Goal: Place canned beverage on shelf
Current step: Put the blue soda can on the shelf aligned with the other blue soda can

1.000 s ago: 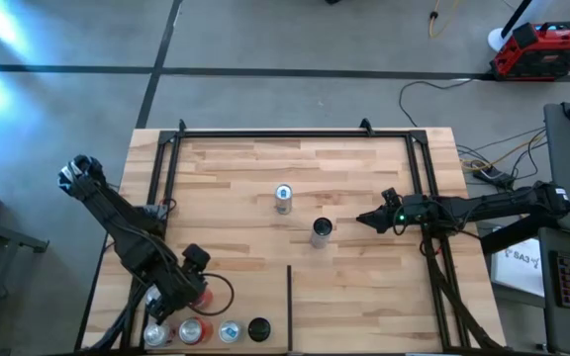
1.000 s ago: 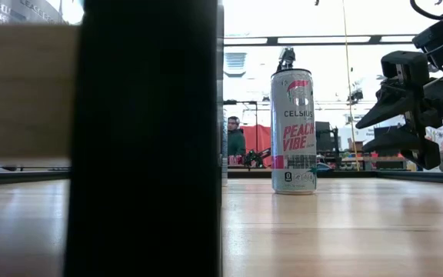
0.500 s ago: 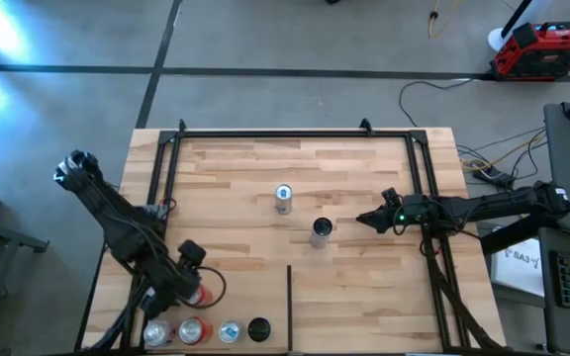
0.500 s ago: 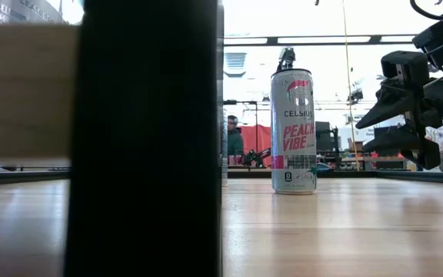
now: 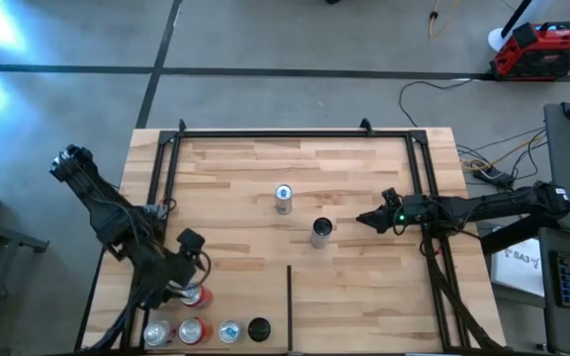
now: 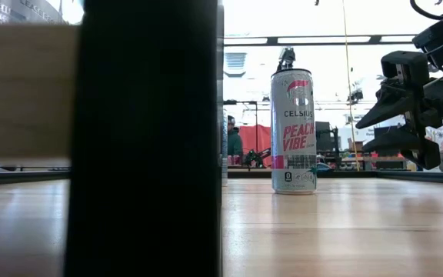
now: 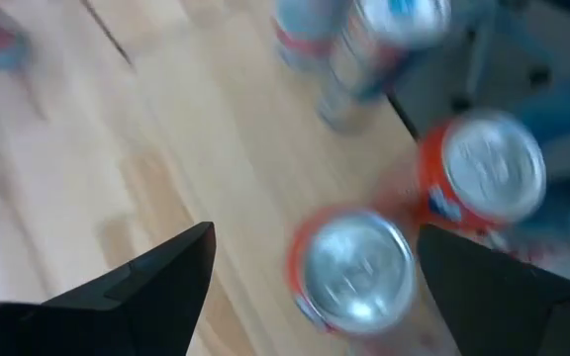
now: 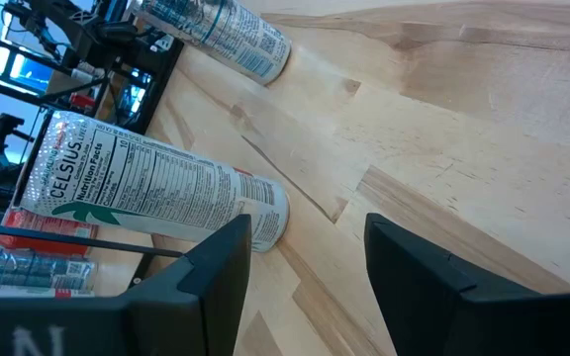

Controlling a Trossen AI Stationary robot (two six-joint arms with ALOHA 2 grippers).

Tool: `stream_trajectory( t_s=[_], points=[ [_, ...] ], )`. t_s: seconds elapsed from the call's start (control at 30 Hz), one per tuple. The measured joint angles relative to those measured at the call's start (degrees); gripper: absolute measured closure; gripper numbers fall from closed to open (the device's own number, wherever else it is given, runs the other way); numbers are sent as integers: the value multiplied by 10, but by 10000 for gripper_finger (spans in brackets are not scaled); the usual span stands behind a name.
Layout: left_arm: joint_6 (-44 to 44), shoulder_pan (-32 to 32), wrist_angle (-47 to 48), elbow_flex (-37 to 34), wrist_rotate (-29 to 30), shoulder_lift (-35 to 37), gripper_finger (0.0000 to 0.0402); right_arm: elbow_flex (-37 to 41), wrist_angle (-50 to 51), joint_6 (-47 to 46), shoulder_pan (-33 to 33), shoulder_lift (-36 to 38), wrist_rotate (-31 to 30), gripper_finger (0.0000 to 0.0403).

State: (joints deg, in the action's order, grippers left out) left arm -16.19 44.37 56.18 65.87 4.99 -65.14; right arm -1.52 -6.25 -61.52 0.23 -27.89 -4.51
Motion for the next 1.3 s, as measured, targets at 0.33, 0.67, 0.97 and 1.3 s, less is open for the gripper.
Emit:
stream_trajectory(
  t_s=[0.33,0.67,0.97,1.3],
  points=[
    [8,-114,-106,0,121,-6,75,0,0,0,0,0,0,220],
    [-100,-328,-260,0,73,-112,75,0,0,0,0,0,0,220],
    [-215,-390,-317,0,94,-172,75,0,0,0,0,0,0,220],
    [-225,-413,-312,0,204,-207,75,0,0,0,0,0,0,220]
  ],
)
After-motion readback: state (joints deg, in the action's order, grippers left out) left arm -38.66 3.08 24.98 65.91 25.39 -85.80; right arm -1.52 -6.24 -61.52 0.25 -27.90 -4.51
